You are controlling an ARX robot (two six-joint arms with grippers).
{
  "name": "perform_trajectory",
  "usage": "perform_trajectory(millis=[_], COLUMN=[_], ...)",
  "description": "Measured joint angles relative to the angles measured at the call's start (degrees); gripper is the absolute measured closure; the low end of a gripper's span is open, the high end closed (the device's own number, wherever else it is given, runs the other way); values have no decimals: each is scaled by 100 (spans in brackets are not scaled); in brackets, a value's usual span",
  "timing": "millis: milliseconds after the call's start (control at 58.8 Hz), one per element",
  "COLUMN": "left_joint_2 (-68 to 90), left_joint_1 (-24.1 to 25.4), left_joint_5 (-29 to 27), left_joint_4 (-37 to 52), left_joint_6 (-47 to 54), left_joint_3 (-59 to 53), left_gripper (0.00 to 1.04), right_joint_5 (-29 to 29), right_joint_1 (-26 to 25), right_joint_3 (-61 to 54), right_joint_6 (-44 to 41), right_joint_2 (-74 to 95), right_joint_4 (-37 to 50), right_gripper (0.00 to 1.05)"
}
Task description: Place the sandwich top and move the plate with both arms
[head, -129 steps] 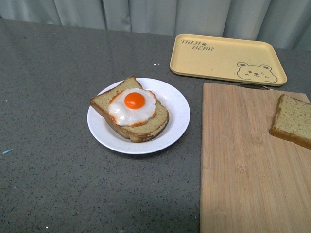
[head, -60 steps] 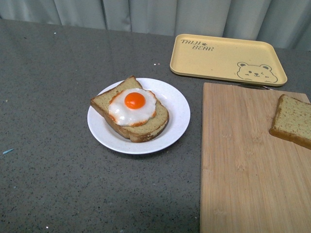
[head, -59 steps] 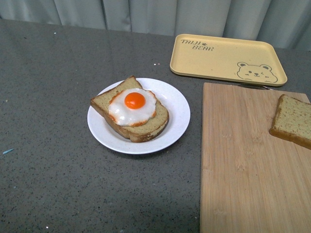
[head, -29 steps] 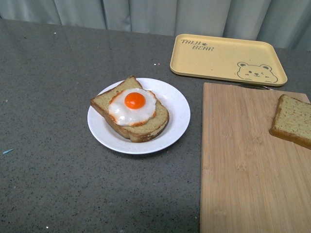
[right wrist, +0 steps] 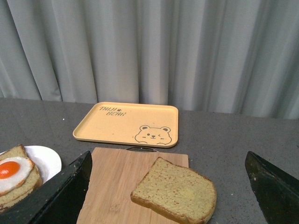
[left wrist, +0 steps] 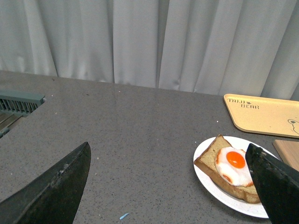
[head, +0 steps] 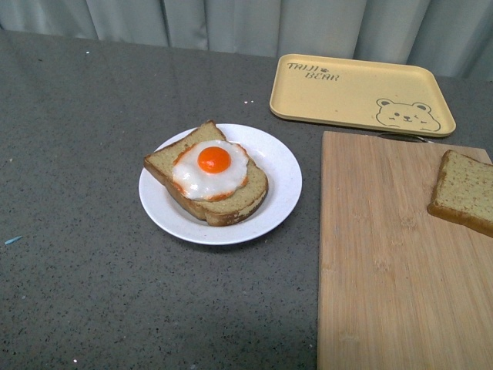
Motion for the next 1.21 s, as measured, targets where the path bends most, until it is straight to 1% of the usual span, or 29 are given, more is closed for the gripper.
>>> perform_trajectory(millis=[306, 340, 357, 374, 408, 442, 476, 527, 561, 698, 766, 834, 987, 1055, 1208], left_joint_2=[0, 0, 0, 0, 0, -4, -4, -4, -4, -4, -4, -4, -4, -4, -4], left_joint_1=[0, 0, 0, 0, 0, 0, 0, 0, 0, 0, 0, 0, 0, 0, 0], left_joint_5=[0, 0, 2, 2, -7, -9, 4, -2, 2, 2, -2, 0, 2, 2, 0], left_joint_4=[0, 0, 0, 0, 0, 0, 0, 0, 0, 0, 0, 0, 0, 0, 0], left_joint_6=[0, 0, 0, 0, 0, 0, 0, 0, 0, 0, 0, 0, 0, 0, 0], left_joint_3=[0, 0, 0, 0, 0, 0, 0, 0, 0, 0, 0, 0, 0, 0, 0], left_gripper=[7, 7, 7, 7, 7, 7, 7, 7, 7, 7, 7, 7, 7, 7, 7], right_joint_5=[0, 251, 719, 966, 1891, 2280, 2402, 2192, 1853, 745, 326, -321, -1097, -1453, -2035], right_joint_1=[0, 74, 192, 271, 450, 415, 273, -94, -426, -1375, -1709, -2131, -2494, -2577, -2675], right_joint_3=[0, 2, 13, 26, 70, 90, 109, 146, 216, 717, 1056, 1626, 2328, 2588, 2988], right_joint_6=[0, -122, -315, -422, -855, -1158, -1377, -1600, -1707, -1718, -1585, -1217, -509, -214, 382], right_joint_2=[0, 48, 136, 208, 599, 942, 1294, 1939, 2490, 4380, 5222, 6435, 7632, 8070, 8863], right_joint_4=[0, 0, 26, 52, 234, 407, 603, 1010, 1351, 2321, 2411, 2205, 1659, 1453, 1296], right_gripper=[9, 9, 9, 9, 9, 9, 9, 9, 9, 9, 9, 9, 9, 9, 9])
